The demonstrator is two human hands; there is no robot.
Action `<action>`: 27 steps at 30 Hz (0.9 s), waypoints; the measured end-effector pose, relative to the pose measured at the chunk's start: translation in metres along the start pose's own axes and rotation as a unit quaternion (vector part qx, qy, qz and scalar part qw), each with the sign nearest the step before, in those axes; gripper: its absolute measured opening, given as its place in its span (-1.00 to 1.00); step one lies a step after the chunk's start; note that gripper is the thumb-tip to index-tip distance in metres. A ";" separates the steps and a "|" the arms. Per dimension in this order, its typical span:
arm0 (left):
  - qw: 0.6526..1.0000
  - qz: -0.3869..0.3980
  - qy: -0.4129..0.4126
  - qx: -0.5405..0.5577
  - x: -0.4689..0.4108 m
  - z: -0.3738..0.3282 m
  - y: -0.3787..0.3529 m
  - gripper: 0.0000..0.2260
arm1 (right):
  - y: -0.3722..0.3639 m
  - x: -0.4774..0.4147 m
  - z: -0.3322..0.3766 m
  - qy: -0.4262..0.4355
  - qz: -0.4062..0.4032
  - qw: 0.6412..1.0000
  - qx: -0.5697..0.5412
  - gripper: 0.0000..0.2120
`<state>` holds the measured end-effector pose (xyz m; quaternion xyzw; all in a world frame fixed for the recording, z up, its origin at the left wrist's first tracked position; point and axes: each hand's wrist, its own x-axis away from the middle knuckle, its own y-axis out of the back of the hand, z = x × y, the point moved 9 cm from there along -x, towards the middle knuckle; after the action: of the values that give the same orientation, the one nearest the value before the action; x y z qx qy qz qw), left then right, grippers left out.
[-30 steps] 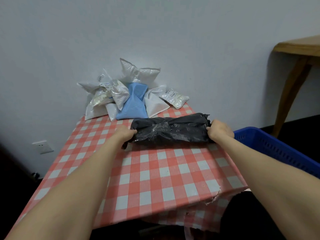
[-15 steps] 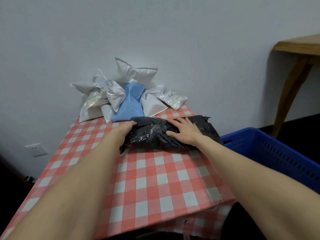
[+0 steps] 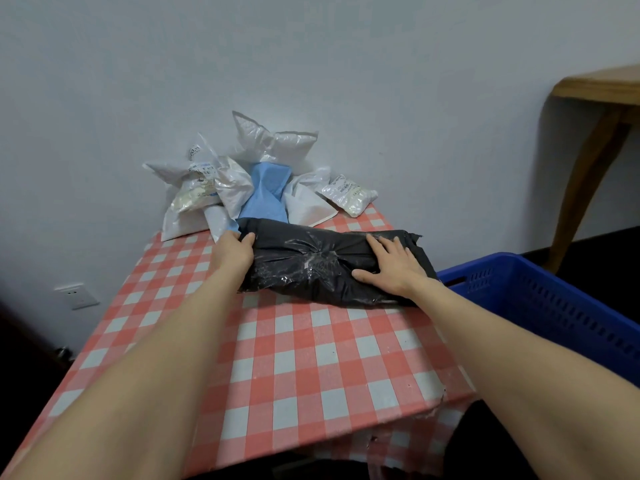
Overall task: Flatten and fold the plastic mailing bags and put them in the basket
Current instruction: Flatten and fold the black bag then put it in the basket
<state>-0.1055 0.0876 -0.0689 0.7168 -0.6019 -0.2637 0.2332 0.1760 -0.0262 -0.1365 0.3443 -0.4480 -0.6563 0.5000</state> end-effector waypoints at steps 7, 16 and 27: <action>0.993 0.103 0.035 0.055 -0.018 0.020 -0.012 -0.52 | 0.041 0.017 -0.036 -0.171 -0.153 0.972 -0.056 -0.42; 0.998 -0.017 0.027 -0.050 -0.011 0.025 0.006 -0.68 | 0.047 0.034 -0.058 -0.282 -0.150 0.946 -0.045 -0.70; 0.968 -0.050 -0.123 -0.215 -0.001 -0.019 0.008 -0.71 | 0.078 0.019 -0.020 -0.166 -0.226 0.960 -0.008 -0.57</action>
<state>-0.0988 0.0878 -0.0493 0.6408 -0.5188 -0.4845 0.2923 0.2165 -0.0571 -0.0714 0.3191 -0.4298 -0.8037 0.2600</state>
